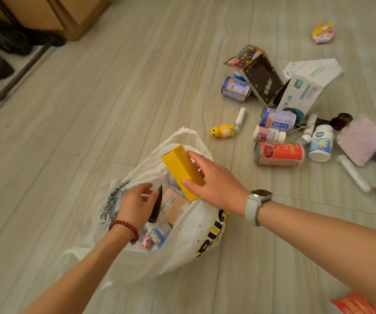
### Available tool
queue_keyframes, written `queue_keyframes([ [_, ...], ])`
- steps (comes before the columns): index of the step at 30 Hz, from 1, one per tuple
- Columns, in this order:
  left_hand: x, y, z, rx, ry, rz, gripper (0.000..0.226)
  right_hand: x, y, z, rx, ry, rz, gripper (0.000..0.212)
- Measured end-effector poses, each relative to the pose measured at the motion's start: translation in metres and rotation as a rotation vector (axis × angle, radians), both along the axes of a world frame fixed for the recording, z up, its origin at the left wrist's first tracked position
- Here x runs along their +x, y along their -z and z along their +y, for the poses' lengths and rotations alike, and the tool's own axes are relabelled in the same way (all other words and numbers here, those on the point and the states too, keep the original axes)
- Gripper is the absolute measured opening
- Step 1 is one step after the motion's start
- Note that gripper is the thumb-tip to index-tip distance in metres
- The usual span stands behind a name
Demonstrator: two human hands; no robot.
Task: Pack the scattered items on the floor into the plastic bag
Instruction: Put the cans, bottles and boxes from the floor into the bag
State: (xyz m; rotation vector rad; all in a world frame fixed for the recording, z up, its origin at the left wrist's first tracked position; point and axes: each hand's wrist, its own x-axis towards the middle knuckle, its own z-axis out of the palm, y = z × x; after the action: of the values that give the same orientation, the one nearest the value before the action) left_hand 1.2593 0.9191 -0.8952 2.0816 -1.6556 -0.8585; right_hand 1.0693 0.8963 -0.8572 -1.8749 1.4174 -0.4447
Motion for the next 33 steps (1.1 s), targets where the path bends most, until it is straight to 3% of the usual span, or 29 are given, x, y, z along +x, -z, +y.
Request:
queue_keyframes([
  [4, 0.008, -0.016, 0.003, -0.178, -0.057, 0.059, 0.029, 0.021, 0.012, 0.003, 0.036, -0.107, 0.124, 0.062],
  [7, 0.006, -0.022, -0.001, -0.241, -0.042, 0.046, 0.030, 0.021, 0.015, 0.001, 0.022, -0.084, 0.109, 0.051],
  [12, -0.027, -0.027, 0.002, -0.355, 0.273, -0.044, 0.043, -0.026, 0.005, 0.006, -0.082, 0.013, 0.139, 0.041],
  [17, -0.104, -0.022, 0.008, -0.371, 0.616, -0.123, 0.044, -0.117, 0.007, 0.043, 0.056, 0.098, 0.342, 0.045],
  [24, -0.199, 0.015, 0.003, -0.273, 1.014, -0.323, 0.054, -0.215, 0.019, 0.148, 0.377, -0.165, 0.715, 0.081],
  [28, -0.239, 0.034, -0.023, -0.254, 1.045, -0.424, 0.069, -0.240, 0.032, 0.201, 0.528, -0.291, 0.813, 0.096],
  [33, -0.259, 0.037, -0.066, -0.355, 1.016, -0.526, 0.083, -0.239, 0.050, 0.212, 0.406, -0.285, 0.873, 0.072],
])
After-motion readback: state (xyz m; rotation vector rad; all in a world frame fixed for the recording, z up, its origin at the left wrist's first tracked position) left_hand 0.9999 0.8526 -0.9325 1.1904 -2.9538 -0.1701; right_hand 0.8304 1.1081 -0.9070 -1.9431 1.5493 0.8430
